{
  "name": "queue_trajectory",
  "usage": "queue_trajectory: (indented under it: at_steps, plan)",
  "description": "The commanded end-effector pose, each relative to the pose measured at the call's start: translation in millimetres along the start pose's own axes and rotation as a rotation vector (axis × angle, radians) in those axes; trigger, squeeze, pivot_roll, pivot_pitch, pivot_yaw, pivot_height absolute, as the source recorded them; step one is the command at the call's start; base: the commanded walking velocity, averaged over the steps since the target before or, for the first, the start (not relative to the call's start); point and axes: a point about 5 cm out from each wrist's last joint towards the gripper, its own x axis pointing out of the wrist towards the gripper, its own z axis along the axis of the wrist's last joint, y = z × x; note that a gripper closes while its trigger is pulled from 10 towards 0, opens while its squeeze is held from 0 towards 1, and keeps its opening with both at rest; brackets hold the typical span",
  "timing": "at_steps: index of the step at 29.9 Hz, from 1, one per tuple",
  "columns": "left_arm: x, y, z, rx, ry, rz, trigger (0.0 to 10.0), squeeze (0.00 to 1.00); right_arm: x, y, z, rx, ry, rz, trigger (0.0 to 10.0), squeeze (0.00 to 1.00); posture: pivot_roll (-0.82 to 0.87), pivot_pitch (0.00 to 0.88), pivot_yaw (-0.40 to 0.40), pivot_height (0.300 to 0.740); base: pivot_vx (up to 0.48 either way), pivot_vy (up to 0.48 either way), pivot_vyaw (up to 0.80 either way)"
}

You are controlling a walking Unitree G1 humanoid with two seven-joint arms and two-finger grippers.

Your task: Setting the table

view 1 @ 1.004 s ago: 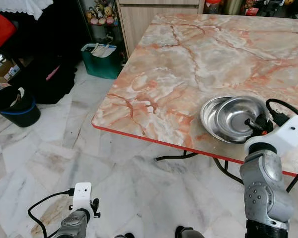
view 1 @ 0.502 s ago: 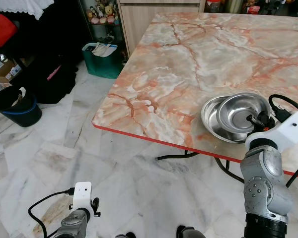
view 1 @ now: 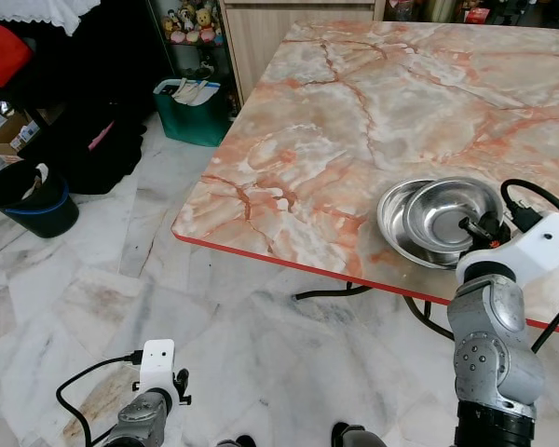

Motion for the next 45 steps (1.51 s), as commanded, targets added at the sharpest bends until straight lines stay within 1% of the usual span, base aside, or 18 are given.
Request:
queue_trajectory:
  at_steps: [1, 5, 7, 8, 9, 10, 18, 26, 29, 30, 32, 33, 34, 36, 37, 39, 41, 45]
  plan:
    - [-2.2, 9.8, -5, 0.006, 0.014, 0.021, 10.0, 0.00, -0.6, 2.3, -2, 0.004, 0.014, -0.002, 10.0, 0.88, -0.14, 0.183, 0.105, 0.740, 0.000, 0.000, 0.00]
    - [-2.1, 11.0, -4, 0.006, 0.013, 0.022, 10.0, 0.00, -0.6, 1.9, -2, 0.003, 0.013, -0.005, 10.0, 0.87, -0.14, 0.183, 0.105, 0.740, 0.000, 0.000, 0.00]
    - [-2.0, 11.6, -4, 0.006, 0.011, 0.022, 10.0, 0.00, -0.6, 1.7, -2, -0.003, 0.019, -0.007, 10.0, 0.79, -0.14, 0.183, 0.106, 0.740, 0.000, 0.000, 0.00]
    - [-2.0, 12.0, -4, 0.006, 0.011, 0.023, 10.0, 0.00, -0.6, 2.1, -2, -0.009, 0.020, -0.003, 10.0, 0.33, -0.14, 0.183, 0.106, 0.740, 0.000, 0.000, 0.00]
    - [-2.0, 12.0, -4, 0.006, 0.011, 0.023, 10.0, 0.00, -0.6, 2.1, -2, -0.009, 0.020, -0.003, 10.0, 0.33, -0.14, 0.183, 0.106, 0.740, 0.000, 0.000, 0.00]
    - [-2.0, 12.0, -4, 0.006, 0.011, 0.023, 10.0, 0.00, -0.7, 2.3, -2, -0.009, 0.021, -0.001, 10.0, 0.00, -0.14, 0.183, 0.106, 0.740, 0.000, 0.000, 0.00]
    - [-2.5, 12.1, -5, 0.004, 0.013, 0.022, 10.0, 0.00, -0.4, 2.7, 2, -0.009, 0.008, 0.001, 10.0, 0.00, -0.15, 0.179, 0.106, 0.740, 0.000, 0.000, 0.00]
    - [-2.6, 8.2, -7, 0.005, 0.018, 0.019, 10.0, 0.00, 2.0, -3.1, 11, -0.020, -0.026, -0.015, 10.0, 0.00, -0.15, 0.166, 0.108, 0.740, 0.000, 0.000, 0.00]
    - [-2.9, 7.5, -9, 0.005, 0.022, 0.018, 10.0, 0.00, 2.7, -3.6, 15, -0.043, -0.048, -0.007, 10.0, 0.00, -0.15, 0.161, 0.107, 0.740, 0.000, 0.000, 0.00]
    - [-3.2, 7.7, -10, 0.004, 0.025, 0.019, 10.0, 0.00, 2.4, -1.1, 20, -0.082, -0.089, 0.027, 10.0, 0.00, -0.15, 0.158, 0.106, 0.740, 0.000, 0.000, 0.00]
    - [-3.4, 8.0, -11, 0.004, 0.028, 0.020, 10.0, 0.00, 1.6, 2.3, 22, -0.113, -0.117, 0.066, 10.0, 0.00, -0.15, 0.154, 0.106, 0.740, 0.000, 0.000, 0.00]
    - [-3.6, 8.8, -12, 0.003, 0.031, 0.022, 10.0, 0.00, -0.2, 7.1, 22, -0.144, -0.144, 0.120, 10.0, 0.00, -0.16, 0.147, 0.105, 0.740, 0.000, 0.000, 0.00]
    - [-3.9, 9.3, -12, -0.005, 0.035, 0.025, 10.0, 0.00, -1.7, 8.9, 21, -0.206, -0.160, 0.148, 10.0, 0.00, -0.15, 0.143, 0.104, 0.740, 0.000, 0.000, 0.00]
    - [-4.1, 10.0, -13, -0.013, 0.039, 0.028, 10.0, 0.00, -2.9, 10.6, 19, -0.261, -0.174, 0.172, 10.0, 0.00, -0.15, 0.139, 0.103, 0.740, 0.000, 0.000, 0.00]
    - [-4.3, 11.0, -14, -0.014, 0.040, 0.031, 10.0, 0.00, -4.6, 13.3, 18, -0.335, -0.195, 0.199, 10.0, 0.00, -0.15, 0.139, 0.103, 0.740, 0.000, 0.000, 0.00]
    - [-4.6, 12.3, -14, -0.014, 0.042, 0.032, 10.0, 0.00, -7.0, 17.6, 17, -0.416, -0.215, 0.239, 10.0, 0.00, -0.15, 0.135, 0.101, 0.740, 0.000, 0.000, 0.00]
    - [-5.1, 14.0, -15, -0.014, 0.047, 0.034, 10.0, 0.00, -10.9, 23.3, 12, -0.504, -0.233, 0.306, 10.0, 0.00, -0.16, 0.129, 0.100, 0.740, 0.000, 0.000, 0.00]
    - [-5.1, 14.5, -15, -0.014, 0.047, 0.035, 10.0, 0.00, -11.3, 20.5, 7, -0.550, -0.233, 0.323, 10.0, 0.00, -0.16, 0.130, 0.098, 0.740, 0.000, 0.000, 0.00]
